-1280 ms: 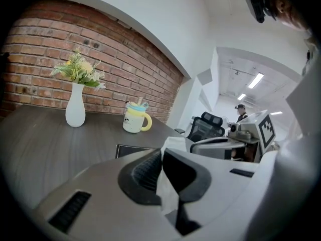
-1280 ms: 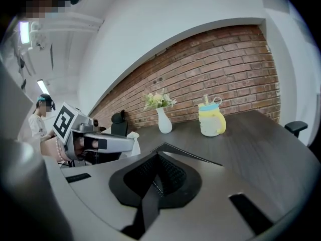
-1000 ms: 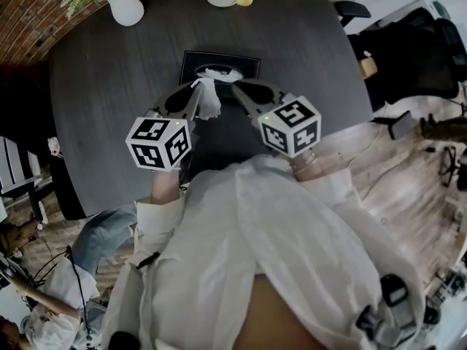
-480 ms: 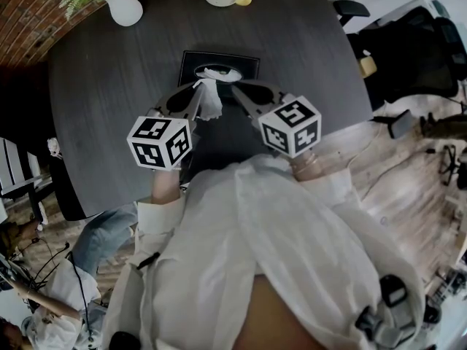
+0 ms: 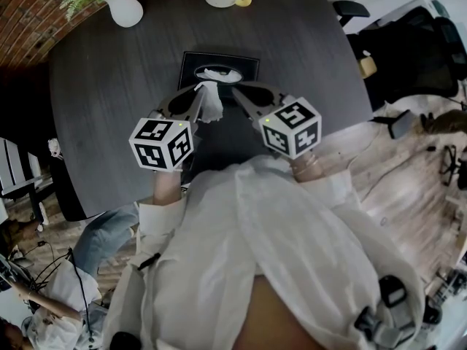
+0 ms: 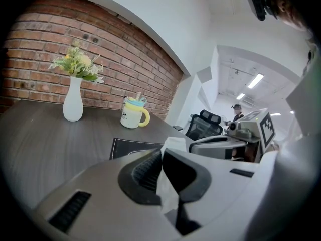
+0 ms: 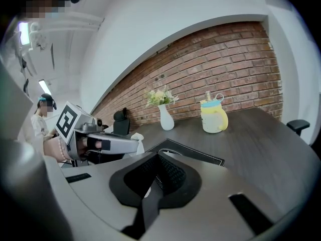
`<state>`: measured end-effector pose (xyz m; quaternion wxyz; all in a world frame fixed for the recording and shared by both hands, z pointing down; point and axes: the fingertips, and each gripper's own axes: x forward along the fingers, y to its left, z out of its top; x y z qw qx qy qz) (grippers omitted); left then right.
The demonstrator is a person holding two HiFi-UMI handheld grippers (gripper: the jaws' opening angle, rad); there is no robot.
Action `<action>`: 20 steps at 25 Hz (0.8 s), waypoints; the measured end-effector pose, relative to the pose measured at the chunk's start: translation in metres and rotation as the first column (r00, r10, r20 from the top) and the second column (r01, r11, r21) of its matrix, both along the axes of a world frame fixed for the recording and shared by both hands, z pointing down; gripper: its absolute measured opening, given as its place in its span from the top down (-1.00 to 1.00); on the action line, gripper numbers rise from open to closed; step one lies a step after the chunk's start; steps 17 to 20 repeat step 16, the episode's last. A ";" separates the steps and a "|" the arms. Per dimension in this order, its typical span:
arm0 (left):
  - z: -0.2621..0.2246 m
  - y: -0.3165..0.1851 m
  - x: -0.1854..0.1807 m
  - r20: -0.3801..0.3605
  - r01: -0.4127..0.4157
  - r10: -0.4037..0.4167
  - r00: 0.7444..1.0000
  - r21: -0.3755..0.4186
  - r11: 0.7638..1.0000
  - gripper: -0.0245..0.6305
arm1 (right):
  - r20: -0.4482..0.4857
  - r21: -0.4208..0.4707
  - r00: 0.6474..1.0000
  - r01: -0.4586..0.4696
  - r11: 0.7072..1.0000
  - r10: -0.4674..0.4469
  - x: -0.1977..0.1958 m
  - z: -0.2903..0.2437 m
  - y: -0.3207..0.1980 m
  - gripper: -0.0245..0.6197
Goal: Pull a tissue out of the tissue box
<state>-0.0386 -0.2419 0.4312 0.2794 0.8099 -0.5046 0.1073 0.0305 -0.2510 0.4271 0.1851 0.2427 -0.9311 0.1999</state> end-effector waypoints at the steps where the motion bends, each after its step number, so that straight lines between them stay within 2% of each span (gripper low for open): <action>1: 0.001 0.000 0.000 -0.001 0.000 0.000 1.000 -0.002 1.000 0.89 | 0.001 0.002 1.000 0.003 1.000 -0.003 0.000 0.000 0.001 0.91; 20: 0.007 0.007 -0.001 0.001 -0.008 0.008 1.000 -0.017 1.000 0.90 | 0.005 0.006 0.999 0.036 0.999 -0.036 -0.002 0.000 0.007 0.91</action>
